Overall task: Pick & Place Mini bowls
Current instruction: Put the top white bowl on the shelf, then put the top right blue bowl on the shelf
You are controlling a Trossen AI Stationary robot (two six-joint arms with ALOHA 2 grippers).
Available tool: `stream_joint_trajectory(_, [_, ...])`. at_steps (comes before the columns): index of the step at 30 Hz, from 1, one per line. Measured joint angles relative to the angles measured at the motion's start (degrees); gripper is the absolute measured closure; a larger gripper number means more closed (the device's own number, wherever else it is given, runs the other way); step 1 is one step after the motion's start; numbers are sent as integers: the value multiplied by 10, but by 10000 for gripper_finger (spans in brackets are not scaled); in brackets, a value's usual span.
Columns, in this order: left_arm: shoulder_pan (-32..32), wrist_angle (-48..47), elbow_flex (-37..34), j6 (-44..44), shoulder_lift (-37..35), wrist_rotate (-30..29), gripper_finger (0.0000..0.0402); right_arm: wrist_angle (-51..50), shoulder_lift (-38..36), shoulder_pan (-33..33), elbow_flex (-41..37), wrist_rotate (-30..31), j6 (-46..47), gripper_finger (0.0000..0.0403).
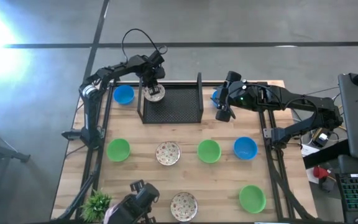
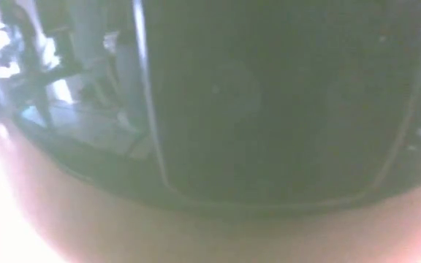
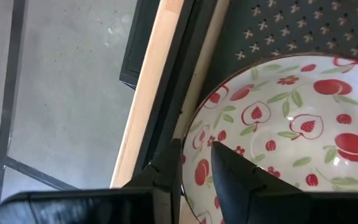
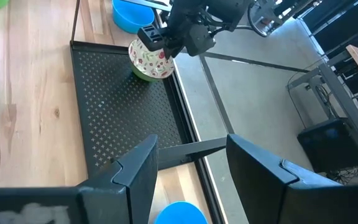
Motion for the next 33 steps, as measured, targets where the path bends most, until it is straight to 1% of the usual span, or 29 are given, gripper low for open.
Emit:
stream_joint_trajectory(13, [-2, -21, 46, -8, 0, -1, 326, 0, 0, 0, 0, 0, 6, 218])
stream_joint_trajectory(22, [-15, -73, 115, -15, -1, -3, 326, -6, -1, -1, 0, 0, 13, 218])
stream_joint_trajectory(26, [-32, -83, 133, -24, -16, -3, 326, -26, -5, -5, 0, 0, 41, 218])
stream_joint_trajectory(33, [-93, -83, 128, -43, -75, -4, 326, -129, -3, -48, -5, -4, 169, 218])
